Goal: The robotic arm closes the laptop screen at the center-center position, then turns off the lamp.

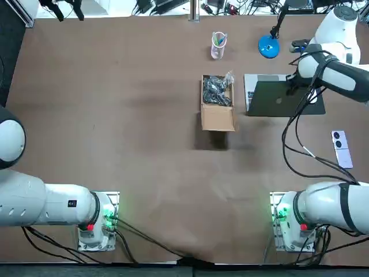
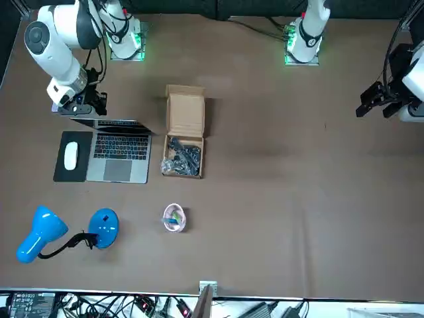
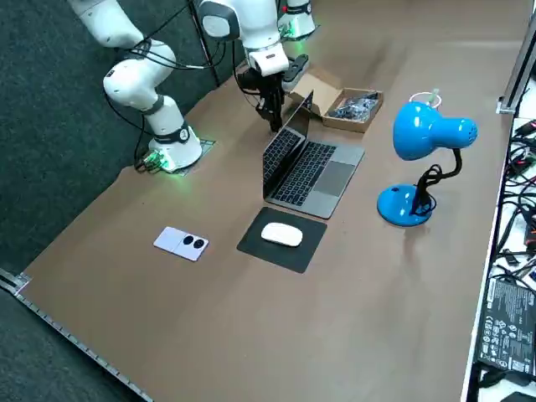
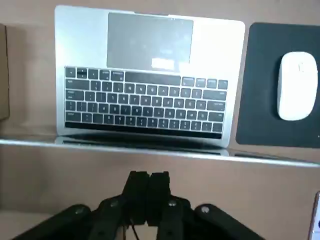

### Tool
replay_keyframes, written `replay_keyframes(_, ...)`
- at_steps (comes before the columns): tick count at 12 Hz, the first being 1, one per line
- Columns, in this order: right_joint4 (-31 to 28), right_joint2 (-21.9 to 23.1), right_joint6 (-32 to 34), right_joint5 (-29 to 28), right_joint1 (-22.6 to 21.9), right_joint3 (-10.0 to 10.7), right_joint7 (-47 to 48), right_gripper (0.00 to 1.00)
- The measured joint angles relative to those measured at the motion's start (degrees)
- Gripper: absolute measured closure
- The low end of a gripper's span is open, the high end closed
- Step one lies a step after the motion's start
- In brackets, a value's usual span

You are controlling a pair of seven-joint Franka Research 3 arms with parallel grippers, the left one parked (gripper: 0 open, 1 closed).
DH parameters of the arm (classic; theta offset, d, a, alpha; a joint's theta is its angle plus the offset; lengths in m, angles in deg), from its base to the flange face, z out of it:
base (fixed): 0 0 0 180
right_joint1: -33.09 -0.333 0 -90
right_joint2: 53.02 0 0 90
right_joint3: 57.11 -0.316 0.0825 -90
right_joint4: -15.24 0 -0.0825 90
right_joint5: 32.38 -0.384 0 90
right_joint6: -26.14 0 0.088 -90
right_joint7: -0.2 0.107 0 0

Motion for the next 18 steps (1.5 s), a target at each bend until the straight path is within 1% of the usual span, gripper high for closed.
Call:
replay_keyframes(4,0.0,-1.0,-3.2,-0.2,0.0,0.0,0.0,0.98)
replay_keyframes(8,0.0,-1.5,-5.1,-0.5,0.0,0.0,0.0,0.98)
replay_keyframes(11,0.9,-2.7,-6.2,-1.1,0.0,0.0,0.0,0.98)
replay_keyframes(15,3.8,-5.7,-6.6,-1.1,0.0,0.0,0.0,0.98)
replay_keyframes(18,5.4,-8.7,-9.3,-1.1,0.0,0.0,0.0,0.98)
